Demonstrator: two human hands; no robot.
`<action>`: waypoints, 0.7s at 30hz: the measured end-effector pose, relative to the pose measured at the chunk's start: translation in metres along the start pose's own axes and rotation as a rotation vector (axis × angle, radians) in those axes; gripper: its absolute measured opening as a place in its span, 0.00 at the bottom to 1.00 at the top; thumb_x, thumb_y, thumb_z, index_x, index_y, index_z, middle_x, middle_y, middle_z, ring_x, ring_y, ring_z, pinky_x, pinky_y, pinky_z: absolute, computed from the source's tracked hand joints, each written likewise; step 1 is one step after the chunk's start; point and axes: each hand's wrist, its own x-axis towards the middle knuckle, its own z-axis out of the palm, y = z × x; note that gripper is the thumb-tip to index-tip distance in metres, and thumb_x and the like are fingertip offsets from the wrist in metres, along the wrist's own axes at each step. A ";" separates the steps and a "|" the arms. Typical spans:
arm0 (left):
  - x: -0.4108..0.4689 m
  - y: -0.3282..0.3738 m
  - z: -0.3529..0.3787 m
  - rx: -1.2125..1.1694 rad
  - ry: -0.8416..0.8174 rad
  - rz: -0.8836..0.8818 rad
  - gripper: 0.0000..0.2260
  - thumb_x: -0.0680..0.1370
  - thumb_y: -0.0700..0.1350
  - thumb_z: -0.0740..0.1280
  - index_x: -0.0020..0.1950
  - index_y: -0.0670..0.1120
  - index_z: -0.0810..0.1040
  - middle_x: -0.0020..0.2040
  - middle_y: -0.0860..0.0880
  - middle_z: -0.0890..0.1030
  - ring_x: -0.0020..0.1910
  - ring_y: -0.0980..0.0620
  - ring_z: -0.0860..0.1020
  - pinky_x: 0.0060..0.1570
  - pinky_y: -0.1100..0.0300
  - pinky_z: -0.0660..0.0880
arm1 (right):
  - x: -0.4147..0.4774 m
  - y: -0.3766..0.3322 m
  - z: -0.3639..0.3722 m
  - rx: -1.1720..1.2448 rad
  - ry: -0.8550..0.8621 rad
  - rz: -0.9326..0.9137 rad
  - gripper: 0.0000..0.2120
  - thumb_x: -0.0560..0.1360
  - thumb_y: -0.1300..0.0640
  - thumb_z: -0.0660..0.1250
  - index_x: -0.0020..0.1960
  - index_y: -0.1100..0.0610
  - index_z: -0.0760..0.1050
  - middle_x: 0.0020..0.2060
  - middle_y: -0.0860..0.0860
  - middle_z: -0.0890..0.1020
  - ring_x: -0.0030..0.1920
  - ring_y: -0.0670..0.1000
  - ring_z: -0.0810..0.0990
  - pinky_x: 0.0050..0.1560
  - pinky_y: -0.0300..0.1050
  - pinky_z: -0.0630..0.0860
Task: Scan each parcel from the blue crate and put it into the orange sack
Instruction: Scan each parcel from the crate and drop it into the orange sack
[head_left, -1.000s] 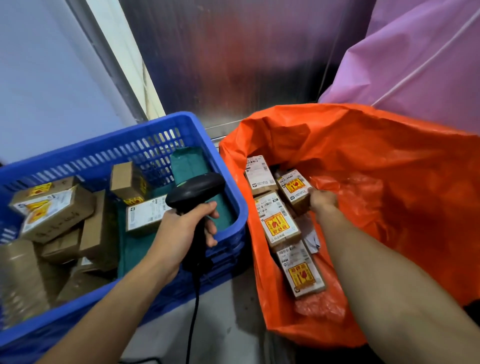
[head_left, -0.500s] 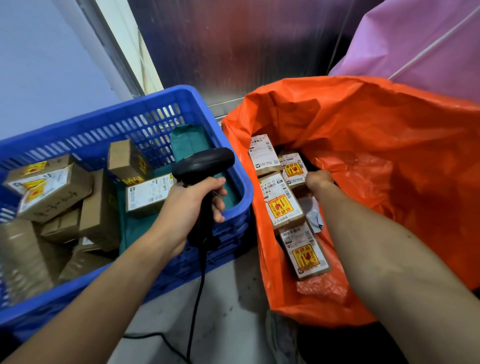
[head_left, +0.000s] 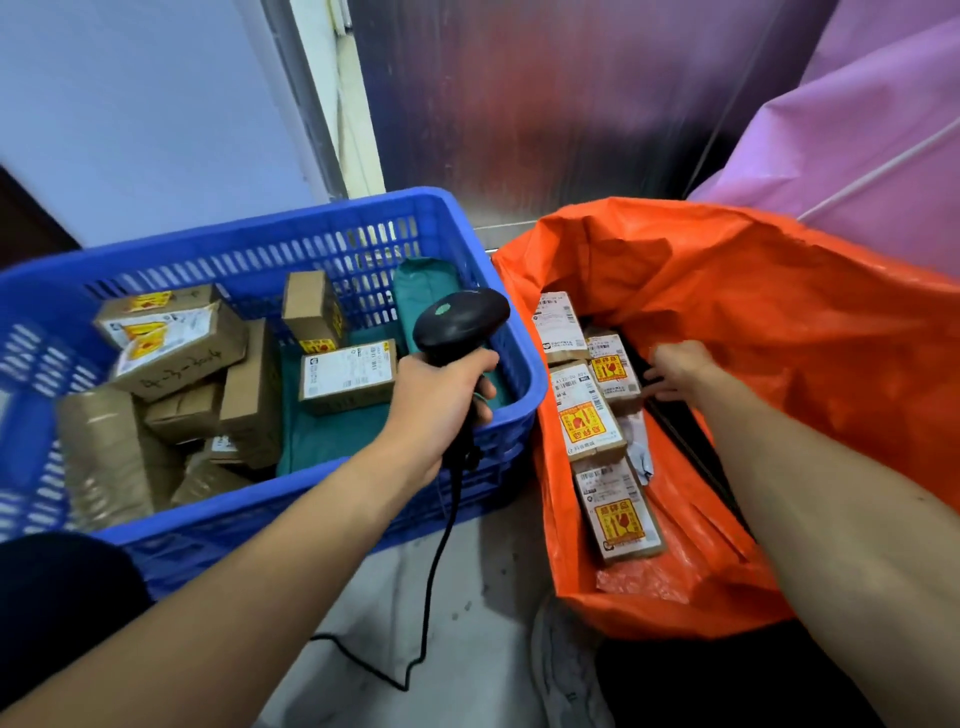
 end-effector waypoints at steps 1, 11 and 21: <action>-0.004 0.002 0.000 0.002 0.015 0.017 0.08 0.79 0.40 0.72 0.40 0.42 0.79 0.30 0.46 0.78 0.25 0.48 0.73 0.32 0.56 0.72 | -0.008 -0.008 -0.005 -0.017 -0.031 -0.013 0.14 0.83 0.59 0.57 0.63 0.64 0.73 0.48 0.60 0.83 0.37 0.56 0.81 0.36 0.45 0.74; -0.053 0.065 -0.044 -0.033 0.042 0.217 0.05 0.79 0.40 0.73 0.43 0.44 0.81 0.32 0.47 0.80 0.27 0.50 0.74 0.31 0.58 0.73 | -0.123 -0.149 -0.047 -0.071 -0.066 -0.393 0.08 0.83 0.61 0.57 0.56 0.61 0.74 0.25 0.52 0.83 0.27 0.51 0.82 0.36 0.41 0.75; -0.087 0.106 -0.110 -0.132 0.120 0.335 0.05 0.79 0.39 0.72 0.44 0.42 0.81 0.32 0.46 0.80 0.27 0.50 0.75 0.32 0.59 0.75 | -0.237 -0.201 -0.045 -0.087 0.025 -0.785 0.11 0.79 0.61 0.61 0.43 0.58 0.81 0.36 0.58 0.85 0.30 0.53 0.82 0.31 0.41 0.79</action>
